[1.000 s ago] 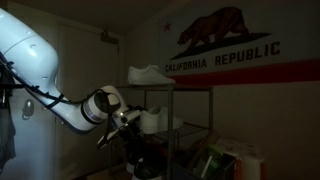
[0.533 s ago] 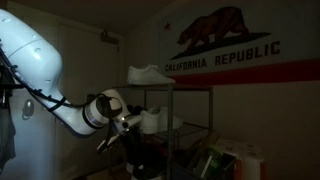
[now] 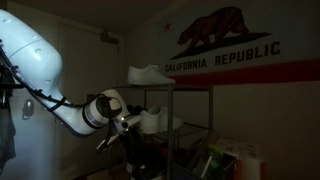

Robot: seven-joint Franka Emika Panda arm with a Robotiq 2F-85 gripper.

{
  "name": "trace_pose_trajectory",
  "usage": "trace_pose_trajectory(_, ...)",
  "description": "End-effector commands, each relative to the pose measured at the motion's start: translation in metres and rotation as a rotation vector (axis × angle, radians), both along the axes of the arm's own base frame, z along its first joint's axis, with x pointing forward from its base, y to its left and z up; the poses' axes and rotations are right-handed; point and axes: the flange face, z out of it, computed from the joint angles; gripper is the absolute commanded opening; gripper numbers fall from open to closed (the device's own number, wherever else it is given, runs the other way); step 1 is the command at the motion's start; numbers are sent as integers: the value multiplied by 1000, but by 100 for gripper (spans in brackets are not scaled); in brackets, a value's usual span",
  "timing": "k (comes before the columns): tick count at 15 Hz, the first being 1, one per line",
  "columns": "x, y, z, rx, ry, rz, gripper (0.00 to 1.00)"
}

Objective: Move the black shoe on the right to the top compartment of the shoe rack

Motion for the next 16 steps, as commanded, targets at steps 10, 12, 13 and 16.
trace_pose_trajectory(10, -49, 27, 48, -41, 189, 44, 8)
trace_pose_trajectory(12, -65, 28, 59, -46, 223, 65, 8)
trace_pose_trajectory(13, -72, 27, 65, -52, 237, 76, 8)
trace_pose_trajectory(16, -92, 22, 85, -46, 278, 125, 8)
